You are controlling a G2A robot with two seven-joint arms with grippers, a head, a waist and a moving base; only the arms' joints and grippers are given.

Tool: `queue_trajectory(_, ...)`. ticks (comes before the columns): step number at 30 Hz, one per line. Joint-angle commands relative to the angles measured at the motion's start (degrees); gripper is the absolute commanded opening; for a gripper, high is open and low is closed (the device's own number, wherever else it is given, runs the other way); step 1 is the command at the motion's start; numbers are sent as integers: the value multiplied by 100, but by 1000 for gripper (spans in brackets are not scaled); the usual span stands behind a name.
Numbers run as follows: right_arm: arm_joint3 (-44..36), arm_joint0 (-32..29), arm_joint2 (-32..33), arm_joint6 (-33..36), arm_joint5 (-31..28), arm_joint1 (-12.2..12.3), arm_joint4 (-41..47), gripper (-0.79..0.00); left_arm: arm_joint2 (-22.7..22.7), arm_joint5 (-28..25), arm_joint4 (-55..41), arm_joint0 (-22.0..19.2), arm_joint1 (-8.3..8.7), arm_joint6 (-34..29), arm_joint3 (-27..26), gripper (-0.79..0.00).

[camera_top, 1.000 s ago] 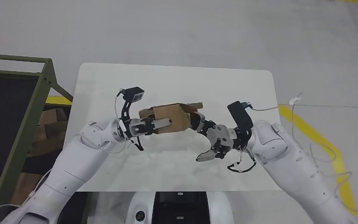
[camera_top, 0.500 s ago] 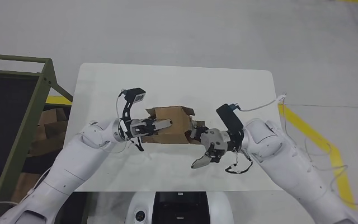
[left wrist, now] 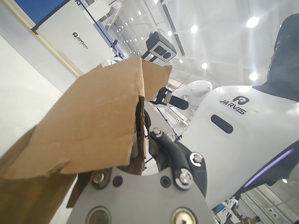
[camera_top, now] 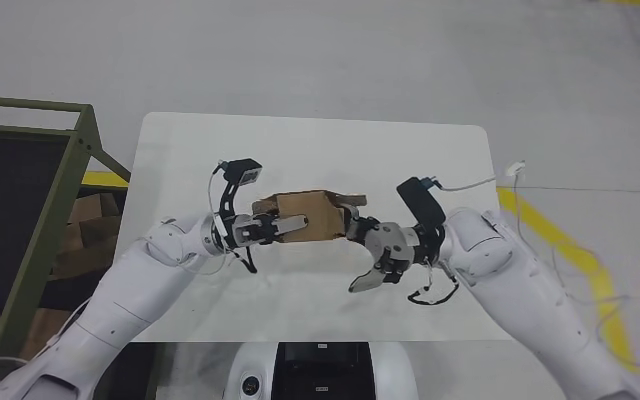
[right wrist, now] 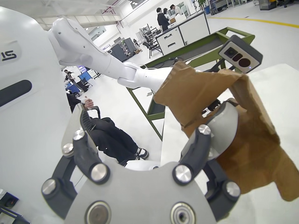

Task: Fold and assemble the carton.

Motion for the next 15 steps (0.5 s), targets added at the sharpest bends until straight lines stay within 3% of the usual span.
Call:
queue_trajectory(1,-95,-110,153,-42,0,31,-59,0,25,86,-182,-17,19,-84,-2,-785)
queue_trajectory(15,-589,-738,1130,-522,0,188,-637,0,61,1214,-1396,-223,-8,-1213,222,-785)
